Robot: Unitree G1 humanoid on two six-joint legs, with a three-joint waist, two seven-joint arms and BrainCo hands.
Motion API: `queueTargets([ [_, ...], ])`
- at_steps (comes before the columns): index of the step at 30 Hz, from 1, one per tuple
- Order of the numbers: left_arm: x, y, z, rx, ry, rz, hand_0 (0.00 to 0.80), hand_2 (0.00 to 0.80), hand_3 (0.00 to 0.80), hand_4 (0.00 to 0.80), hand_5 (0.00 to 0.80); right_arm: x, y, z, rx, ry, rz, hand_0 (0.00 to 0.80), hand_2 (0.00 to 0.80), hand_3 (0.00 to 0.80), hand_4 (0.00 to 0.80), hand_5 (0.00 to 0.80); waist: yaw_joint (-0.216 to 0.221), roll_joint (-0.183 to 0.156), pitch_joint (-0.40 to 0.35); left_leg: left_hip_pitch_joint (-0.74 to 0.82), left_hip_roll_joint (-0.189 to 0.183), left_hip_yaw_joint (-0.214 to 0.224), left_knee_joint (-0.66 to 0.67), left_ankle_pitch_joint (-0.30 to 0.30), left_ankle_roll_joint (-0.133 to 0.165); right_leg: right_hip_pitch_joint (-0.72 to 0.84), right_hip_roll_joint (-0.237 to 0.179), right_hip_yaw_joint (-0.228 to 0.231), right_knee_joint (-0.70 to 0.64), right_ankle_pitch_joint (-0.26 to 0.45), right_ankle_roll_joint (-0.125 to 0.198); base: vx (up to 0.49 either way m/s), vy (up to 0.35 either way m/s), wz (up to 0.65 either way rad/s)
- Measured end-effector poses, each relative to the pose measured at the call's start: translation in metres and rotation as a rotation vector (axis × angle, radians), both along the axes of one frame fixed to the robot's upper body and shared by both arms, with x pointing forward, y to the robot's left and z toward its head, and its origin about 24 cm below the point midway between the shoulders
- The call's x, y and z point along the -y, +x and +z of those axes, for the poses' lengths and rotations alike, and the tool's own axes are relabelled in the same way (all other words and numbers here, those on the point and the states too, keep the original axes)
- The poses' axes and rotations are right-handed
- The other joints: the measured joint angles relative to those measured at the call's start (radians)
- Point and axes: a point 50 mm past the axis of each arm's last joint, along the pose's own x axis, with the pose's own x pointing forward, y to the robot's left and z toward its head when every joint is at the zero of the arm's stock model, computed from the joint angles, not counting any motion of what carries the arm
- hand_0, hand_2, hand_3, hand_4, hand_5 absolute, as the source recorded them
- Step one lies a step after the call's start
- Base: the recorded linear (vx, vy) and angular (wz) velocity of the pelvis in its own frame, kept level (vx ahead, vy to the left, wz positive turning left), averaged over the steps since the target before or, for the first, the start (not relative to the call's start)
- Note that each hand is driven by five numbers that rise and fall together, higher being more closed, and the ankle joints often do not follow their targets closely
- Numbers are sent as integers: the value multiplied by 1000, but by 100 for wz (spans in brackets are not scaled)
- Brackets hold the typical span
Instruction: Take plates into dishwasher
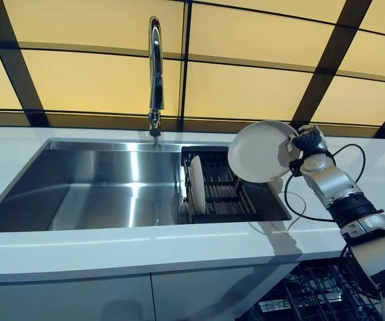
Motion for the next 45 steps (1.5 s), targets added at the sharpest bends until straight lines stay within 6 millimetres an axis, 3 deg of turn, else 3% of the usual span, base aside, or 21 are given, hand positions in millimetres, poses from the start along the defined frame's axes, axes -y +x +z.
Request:
queueTargets([
  [5, -2, 0, 1, -2, 5, -1, 0, 0, 0, 0, 0, 30, -8, 33, 45, -191, -122, 800, 800, 800, 800, 800, -2, -8, 1, 1, 1, 8, 0, 0, 0, -4, 0, 7, 0, 1, 1, -4, 3, -3],
  [10, -8, -1, 2, -7, 18, -7, 0, 0, 0, 0, 0, 42, -16, 60, 92, -307, -187, 800, 800, 800, 800, 800, -30, -23, 0, 3, 1, 20, -1, 0, 0, -11, 1, 18, 0, 2, 3, -16, 14, -7],
  [23, -12, 8, 5, -9, 19, -47, 0, 0, 0, 0, 0, 78, -44, 96, 87, -703, -385, 800, 800, 800, 800, 800, -91, -27, -3, 22, 6, 78, -3, -9, -3, -24, 8, 76, 0, 10, 2, -12, 21, -12],
  [28, -12, 12, 6, -3, 10, -52, 0, 0, 0, 0, 0, 90, -56, 109, 94, -764, -441, 800, 800, 800, 800, 800, -114, -32, -8, 21, 6, 107, -2, -10, -3, -49, 11, 107, 1, 19, 0, -6, 14, -17],
  [32, -13, 14, 7, -1, 11, -55, 0, 0, 0, 0, 0, 99, -61, 102, 53, -797, -448, 800, 800, 800, 800, 800, -141, -35, -12, 22, 6, 118, -2, -11, -2, -55, 11, 120, 1, 22, -1, -8, -13, -11],
  [39, -18, 16, 9, -1, 22, -71, 0, 0, 0, 0, 0, 123, -74, 68, -63, -843, -428, 800, 800, 800, 800, 800, -176, -40, -21, 33, 9, 161, -3, -18, -1, -72, 20, 158, 1, 31, -3, 3, -14, -15],
  [45, -20, 17, 10, 1, 25, -73, 0, 0, 0, 0, 0, 126, -81, 52, -102, -878, -374, 800, 800, 800, 800, 800, -219, -37, -27, 36, 13, 192, -5, -22, -3, -89, 27, 190, 1, 38, -6, 2, -6, -18],
])
